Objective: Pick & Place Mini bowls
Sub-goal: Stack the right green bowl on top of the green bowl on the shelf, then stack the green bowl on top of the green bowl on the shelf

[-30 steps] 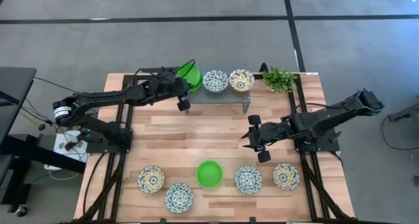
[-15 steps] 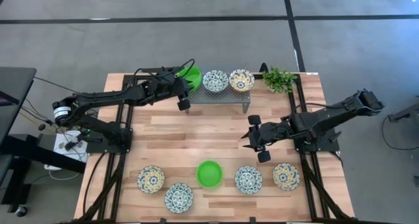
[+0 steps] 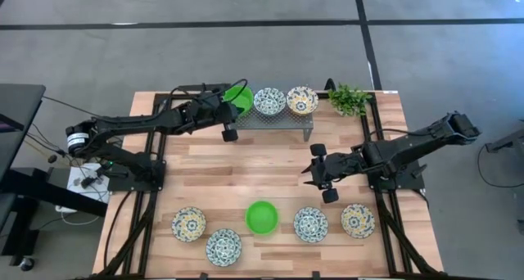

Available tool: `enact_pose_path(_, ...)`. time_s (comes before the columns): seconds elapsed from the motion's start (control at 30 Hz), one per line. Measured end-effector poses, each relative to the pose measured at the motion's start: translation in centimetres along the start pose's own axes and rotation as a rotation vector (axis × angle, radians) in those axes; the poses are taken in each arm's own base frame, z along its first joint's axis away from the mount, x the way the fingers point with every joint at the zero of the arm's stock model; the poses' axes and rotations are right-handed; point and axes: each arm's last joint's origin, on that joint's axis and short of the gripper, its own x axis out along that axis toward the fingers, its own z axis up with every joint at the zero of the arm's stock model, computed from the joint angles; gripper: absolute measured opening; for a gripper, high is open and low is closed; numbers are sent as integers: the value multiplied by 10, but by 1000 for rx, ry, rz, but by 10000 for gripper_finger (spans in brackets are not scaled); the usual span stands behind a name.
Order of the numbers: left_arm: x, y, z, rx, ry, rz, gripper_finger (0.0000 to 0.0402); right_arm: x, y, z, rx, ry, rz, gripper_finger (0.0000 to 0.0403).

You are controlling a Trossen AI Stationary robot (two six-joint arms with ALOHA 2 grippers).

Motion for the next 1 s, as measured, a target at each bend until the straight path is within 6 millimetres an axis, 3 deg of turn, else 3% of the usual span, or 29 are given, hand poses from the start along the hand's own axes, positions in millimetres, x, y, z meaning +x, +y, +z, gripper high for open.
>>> enact_pose_path(0.23, 0, 0, 1, -7, -8, 6, 7, 0, 0, 0, 0, 0, 0, 148)
enact_pose_path(0.37, -4, -9, 8, -42, -38, -20, 19, 0, 0, 0, 6, 0, 0, 147)
enact_pose_path(0.6, -29, -55, 35, -47, -150, -201, 36, 0, 0, 0, 127, 0, 0, 143)
enact_pose_path(0.77, -47, -91, 44, -15, -179, -372, 71, 1, 0, 0, 210, 4, -1, 144)
enact_pose_path(1.0, -71, -128, 52, -57, -215, -631, 121, 21, 4, -5, 206, 76, -1, 145)
